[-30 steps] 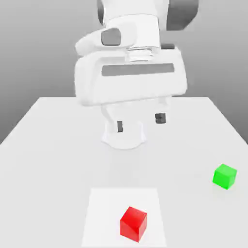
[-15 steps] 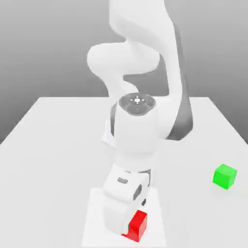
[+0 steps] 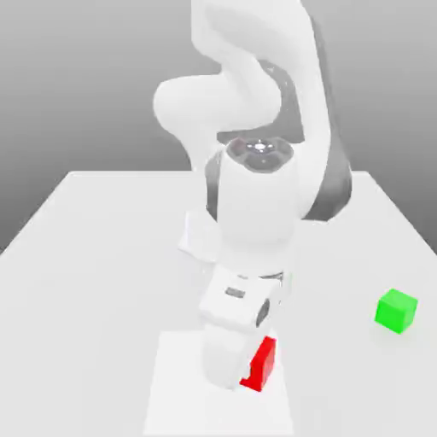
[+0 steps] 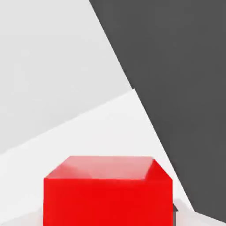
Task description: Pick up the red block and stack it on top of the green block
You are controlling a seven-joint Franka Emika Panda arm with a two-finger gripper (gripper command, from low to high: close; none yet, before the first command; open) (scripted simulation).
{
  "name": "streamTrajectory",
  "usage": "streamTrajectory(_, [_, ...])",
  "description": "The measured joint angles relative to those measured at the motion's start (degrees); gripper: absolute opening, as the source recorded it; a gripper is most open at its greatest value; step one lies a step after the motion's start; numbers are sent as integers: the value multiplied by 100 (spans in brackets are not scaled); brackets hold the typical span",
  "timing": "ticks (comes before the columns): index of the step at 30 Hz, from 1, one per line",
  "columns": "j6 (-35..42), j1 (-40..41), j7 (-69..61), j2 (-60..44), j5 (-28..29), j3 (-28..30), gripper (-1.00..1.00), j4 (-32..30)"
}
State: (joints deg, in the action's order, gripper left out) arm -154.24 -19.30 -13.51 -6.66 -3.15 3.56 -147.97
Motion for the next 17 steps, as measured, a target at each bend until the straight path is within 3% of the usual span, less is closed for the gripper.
streamTrajectory(8, [248, -2318, 895, 819, 187, -1177, -100, -545])
streamTrajectory(10, [24, -2721, 1050, 638, 303, -1160, -100, -586])
streamTrajectory(14, [-714, -2614, 1241, -121, 541, -905, -100, -567])
streamTrajectory(15, [-824, -2620, 1270, -237, 580, -882, 100, -563])
streamTrajectory(17, [-824, -2620, 1270, -237, 580, -882, 100, -563])
